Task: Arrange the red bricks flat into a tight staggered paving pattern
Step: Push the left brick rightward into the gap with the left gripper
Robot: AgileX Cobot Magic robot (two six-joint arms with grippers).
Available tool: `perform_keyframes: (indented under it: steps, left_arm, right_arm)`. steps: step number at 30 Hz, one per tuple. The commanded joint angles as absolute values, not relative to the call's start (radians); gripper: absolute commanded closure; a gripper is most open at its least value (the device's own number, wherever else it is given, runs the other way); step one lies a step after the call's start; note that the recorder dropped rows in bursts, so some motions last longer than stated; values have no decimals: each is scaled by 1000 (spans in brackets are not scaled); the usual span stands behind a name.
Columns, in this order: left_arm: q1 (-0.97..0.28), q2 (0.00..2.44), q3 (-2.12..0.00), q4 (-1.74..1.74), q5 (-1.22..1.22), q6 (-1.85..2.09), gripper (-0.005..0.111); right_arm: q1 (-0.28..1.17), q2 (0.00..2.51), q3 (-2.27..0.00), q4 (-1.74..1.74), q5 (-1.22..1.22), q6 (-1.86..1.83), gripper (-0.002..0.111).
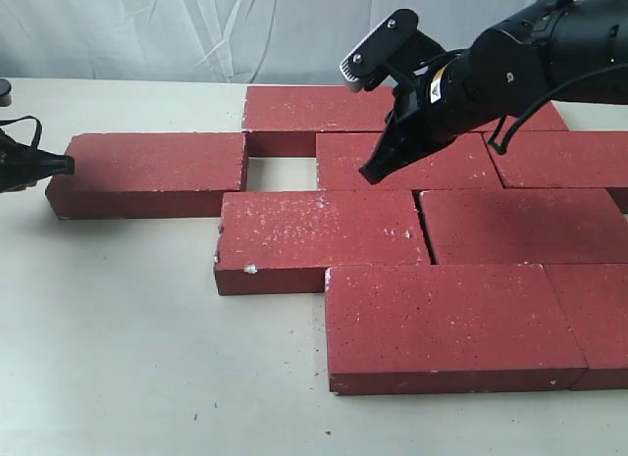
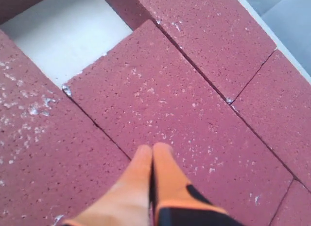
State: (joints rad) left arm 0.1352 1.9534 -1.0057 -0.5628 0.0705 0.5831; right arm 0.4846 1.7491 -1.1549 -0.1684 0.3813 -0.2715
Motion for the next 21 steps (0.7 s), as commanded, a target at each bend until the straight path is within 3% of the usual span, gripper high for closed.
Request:
perform_keyframes:
  steps: [1,21]
  left_arm:
    - [108,1978,-1030,-583,74,583,107]
    - [-2,1991,-1030,-567,16,583,107]
  right_arm:
    - [477,1740,-1150,-148,362,-271,109]
    - [477,1823,-1150,-158,236,-271,109]
